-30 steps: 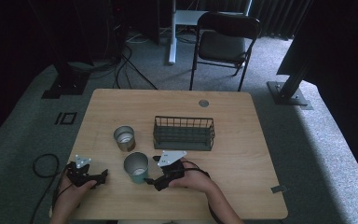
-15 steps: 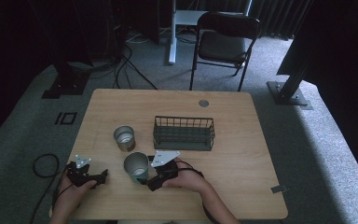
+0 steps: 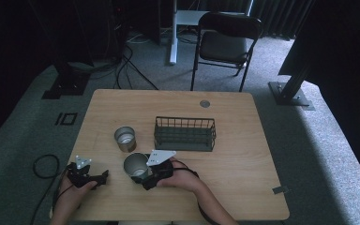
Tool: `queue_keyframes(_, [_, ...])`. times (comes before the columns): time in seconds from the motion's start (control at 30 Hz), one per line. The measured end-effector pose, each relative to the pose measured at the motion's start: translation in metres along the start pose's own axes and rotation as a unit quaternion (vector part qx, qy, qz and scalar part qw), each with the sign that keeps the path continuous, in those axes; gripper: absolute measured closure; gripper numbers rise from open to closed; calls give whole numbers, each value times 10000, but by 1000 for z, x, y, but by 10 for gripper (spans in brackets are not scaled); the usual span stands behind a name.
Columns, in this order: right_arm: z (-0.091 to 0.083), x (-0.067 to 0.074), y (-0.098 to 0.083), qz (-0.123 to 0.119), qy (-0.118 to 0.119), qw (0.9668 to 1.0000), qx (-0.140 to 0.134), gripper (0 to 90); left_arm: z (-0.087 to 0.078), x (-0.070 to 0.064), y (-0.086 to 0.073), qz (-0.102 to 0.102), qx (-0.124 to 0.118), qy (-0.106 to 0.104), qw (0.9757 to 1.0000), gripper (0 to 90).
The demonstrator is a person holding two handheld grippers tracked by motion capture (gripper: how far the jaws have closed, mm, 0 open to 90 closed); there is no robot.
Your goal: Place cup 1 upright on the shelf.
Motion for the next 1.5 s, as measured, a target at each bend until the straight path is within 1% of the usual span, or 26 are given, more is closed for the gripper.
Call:
queue_keyframes(0.3, [9, 0, 3, 15, 13, 9999, -113, 112, 0, 0, 0, -1, -1, 0, 10000, 6])
queue_keyframes(0.37, [12, 1, 3, 92, 15, 9999, -122, 112, 0, 0, 0, -2, 0, 0, 10000, 6])
queue_keyframes(0.57, [17, 3, 4, 81, 20, 9998, -205, 115, 0, 0, 0, -2, -2, 1, 10000, 6])
queue_keyframes(0.63, [19, 4, 5, 25, -13, 9998, -208, 123, 0, 0, 0, -1, -1, 1, 10000, 6])
queue_keyframes(0.77, [19, 4, 6, 100, 25, 9997, -213, 125, 0, 0, 0, -3, -2, 1, 10000, 6])
queue_keyframes(0.97, [16, 5, 16, 95, 50, 9995, -285, 126, 0, 0, 0, 5, 6, -1, 10000, 6])
queue_keyframes(1.13, [13, 3, 24, 119, -39, 9993, -359, 127, 0, 0, 0, 3, 6, -1, 10000, 6])
queue_keyframes(1.17, [9, 1, 30, 119, -73, 9991, -390, 126, 0, 0, 0, 4, 4, -1, 10000, 6])
queue_keyframes(1.23, [6, -1, 33, 140, -100, 9989, -428, 127, 0, 0, 0, -8, -1, -1, 10000, 6])
queue_keyframes(1.33, [3, -2, 38, 150, -106, 9987, -472, 127, 0, 0, 0, -2, 5, -2, 10000, 6])
queue_keyframes(1.37, [0, -4, 43, 182, -134, 9983, -542, 126, 0, 0, 0, 5, 5, 1, 10000, 5])
queue_keyframes(1.43, [-3, -5, 48, 222, -157, 9979, -596, 127, 0, 0, 0, 4, 4, 0, 10000, 6])
queue_keyframes(1.5, [-4, -5, 50, 222, -147, 9979, -589, 127, 0, 0, 0, 5, 4, 0, 10000, 6])
Point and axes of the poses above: each handheld gripper's, and its own axes: z roughly forward along the jaws, y roughly out of its top, x roughly to its left, the point moved 2 cm from there along z, roughly forward along the jaws, and after that the axes turned 6 degrees about -x, right-handed, at the moved point
